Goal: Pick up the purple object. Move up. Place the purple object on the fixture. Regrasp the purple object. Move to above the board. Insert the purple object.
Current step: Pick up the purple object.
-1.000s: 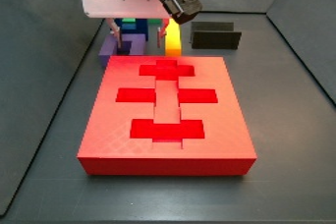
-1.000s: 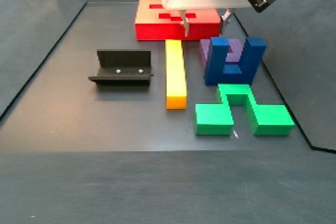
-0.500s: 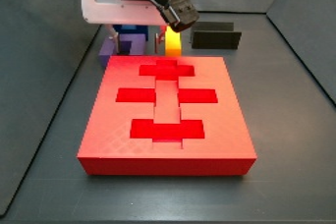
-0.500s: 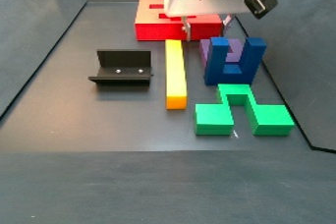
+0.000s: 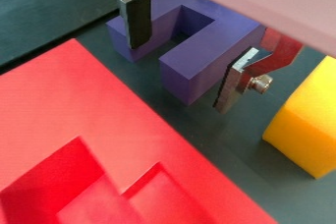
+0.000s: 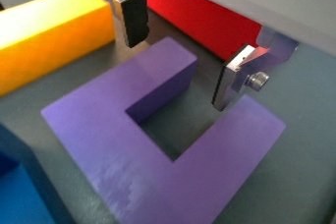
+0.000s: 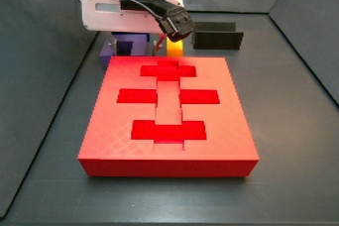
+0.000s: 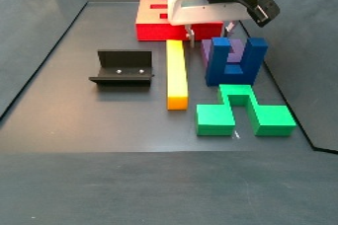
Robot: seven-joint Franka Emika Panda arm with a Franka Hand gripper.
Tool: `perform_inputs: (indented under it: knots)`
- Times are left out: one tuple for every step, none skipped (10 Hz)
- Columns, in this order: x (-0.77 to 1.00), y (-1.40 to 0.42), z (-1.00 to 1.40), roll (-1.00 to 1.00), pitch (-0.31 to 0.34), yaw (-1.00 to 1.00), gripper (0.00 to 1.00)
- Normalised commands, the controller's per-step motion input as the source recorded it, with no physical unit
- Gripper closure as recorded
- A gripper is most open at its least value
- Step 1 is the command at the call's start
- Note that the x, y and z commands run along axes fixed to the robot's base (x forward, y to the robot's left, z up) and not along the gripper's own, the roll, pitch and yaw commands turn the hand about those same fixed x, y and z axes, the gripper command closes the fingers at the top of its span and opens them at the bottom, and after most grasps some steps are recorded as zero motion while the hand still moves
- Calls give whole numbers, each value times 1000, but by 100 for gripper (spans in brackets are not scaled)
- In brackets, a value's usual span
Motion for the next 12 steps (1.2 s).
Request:
perform_inputs:
  knots:
    - [-83,60,-151,0,3,0,0]
    - [-26,0,-86,0,0,0,0]
    - [-17,0,0,0,0,0,0]
    - [-3,0,0,0,-11,0,0]
    - [0,0,0,0,0,0,0]
    - [0,0,0,0,0,0,100]
    - [0,0,0,0,0,0,100]
    - [0,0,0,0,0,0,100]
    - [0,0,0,0,0,0,100]
    - [0,0,0,0,0,0,100]
    - [0,0,0,0,0,0,100]
    - [0,0,0,0,0,0,100]
